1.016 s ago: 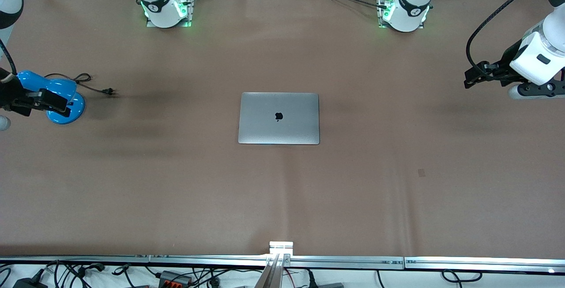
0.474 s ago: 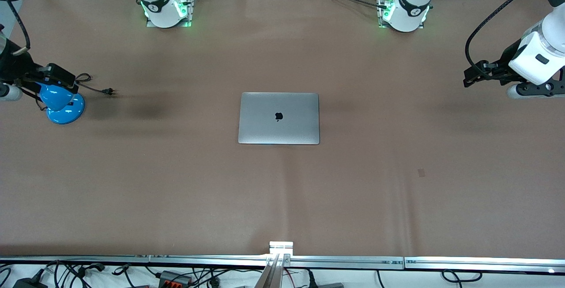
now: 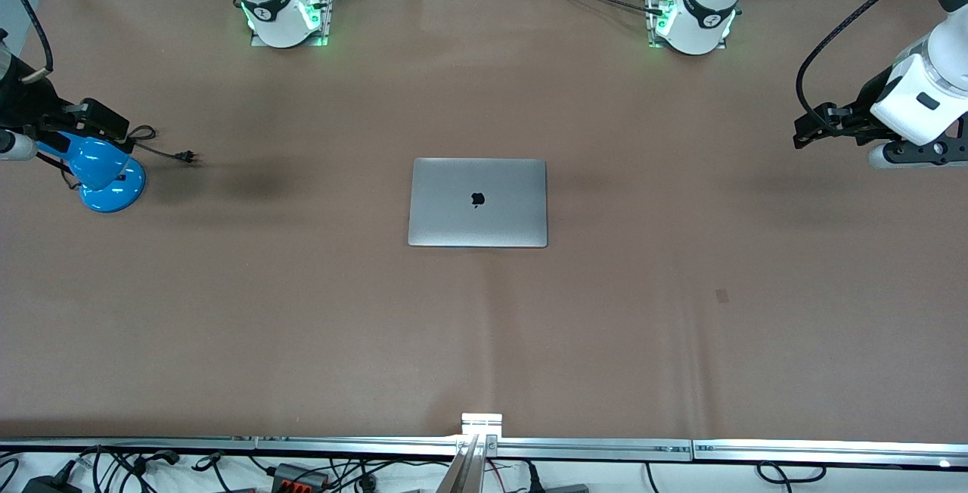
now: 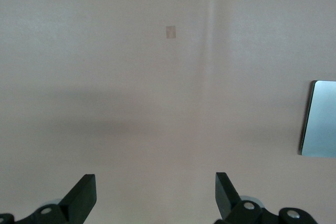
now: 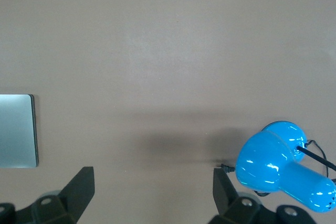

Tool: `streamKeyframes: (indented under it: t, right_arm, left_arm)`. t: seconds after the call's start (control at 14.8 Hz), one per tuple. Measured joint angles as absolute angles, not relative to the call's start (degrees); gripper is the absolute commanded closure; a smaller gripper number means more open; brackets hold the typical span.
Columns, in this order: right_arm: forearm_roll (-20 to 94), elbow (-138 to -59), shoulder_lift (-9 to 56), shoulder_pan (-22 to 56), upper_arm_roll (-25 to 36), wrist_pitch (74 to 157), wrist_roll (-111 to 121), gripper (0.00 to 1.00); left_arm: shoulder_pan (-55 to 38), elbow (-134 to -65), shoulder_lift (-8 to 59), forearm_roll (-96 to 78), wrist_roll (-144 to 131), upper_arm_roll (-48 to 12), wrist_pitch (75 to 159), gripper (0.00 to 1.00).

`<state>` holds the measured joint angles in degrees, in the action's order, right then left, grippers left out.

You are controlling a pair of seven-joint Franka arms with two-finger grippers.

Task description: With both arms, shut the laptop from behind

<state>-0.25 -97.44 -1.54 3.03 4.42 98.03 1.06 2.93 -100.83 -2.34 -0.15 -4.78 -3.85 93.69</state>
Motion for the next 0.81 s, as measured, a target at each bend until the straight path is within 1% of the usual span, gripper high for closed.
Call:
streamKeyframes:
  t: [0.81]
  right_arm:
    - [-0.25,-97.41,-2.01,3.02,4.34,97.91,1.13,0.0]
  left_arm:
    - [2.99,-100.83,-2.34,-0.15,-4.78,-3.78,93.52,0.0]
